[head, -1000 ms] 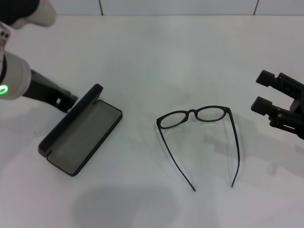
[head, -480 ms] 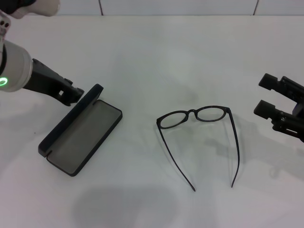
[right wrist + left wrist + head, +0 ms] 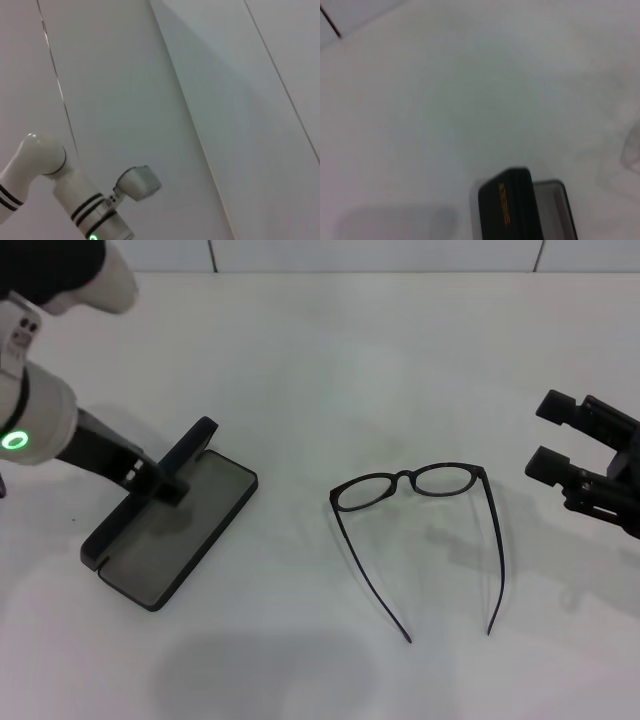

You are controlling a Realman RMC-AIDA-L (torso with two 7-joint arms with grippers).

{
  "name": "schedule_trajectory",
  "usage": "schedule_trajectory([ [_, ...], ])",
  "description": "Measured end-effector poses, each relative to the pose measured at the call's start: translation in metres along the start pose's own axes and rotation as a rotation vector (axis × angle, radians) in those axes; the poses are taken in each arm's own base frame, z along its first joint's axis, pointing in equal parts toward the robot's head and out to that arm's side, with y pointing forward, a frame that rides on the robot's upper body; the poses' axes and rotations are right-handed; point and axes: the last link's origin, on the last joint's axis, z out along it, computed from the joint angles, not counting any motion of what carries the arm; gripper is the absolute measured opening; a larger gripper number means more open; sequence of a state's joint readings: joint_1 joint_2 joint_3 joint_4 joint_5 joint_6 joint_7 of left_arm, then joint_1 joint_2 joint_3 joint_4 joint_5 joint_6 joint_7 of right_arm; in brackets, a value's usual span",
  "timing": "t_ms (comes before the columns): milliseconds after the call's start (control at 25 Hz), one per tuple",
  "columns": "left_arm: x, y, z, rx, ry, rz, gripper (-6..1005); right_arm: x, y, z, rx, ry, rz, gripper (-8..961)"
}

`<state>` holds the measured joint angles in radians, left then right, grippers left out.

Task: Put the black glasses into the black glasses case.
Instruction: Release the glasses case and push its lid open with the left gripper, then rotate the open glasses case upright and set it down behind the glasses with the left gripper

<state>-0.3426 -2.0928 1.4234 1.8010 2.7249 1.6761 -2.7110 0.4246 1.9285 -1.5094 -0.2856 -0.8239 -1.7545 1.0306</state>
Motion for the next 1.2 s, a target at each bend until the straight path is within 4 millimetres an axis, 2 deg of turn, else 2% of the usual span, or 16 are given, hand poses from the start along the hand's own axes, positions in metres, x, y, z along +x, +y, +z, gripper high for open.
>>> schedule_trajectory([
  [240,-0.002,-0.005,0.010,0.001,-0.042,-0.016,675,0.000,0.000,0.000,0.002,0.001,0.001,809],
  [480,-0.006,-0.015,0.022,0.054,-0.113,-0.030,669,0.000,-0.001,0.001,0.003,0.001,-0.001,808],
  [680,-0.006,-0.011,0.032,0.038,-0.140,-0.007,665,0.001,0.000,0.000,0.005,0.001,0.000,808],
  [880,0.000,-0.006,0.031,0.041,-0.131,0.025,506,0.001,0.000,-0.002,0.010,0.000,0.002,808],
  [1200,0.007,-0.002,0.027,0.058,-0.096,0.061,344,0.003,0.002,-0.003,0.012,-0.004,0.005,808],
])
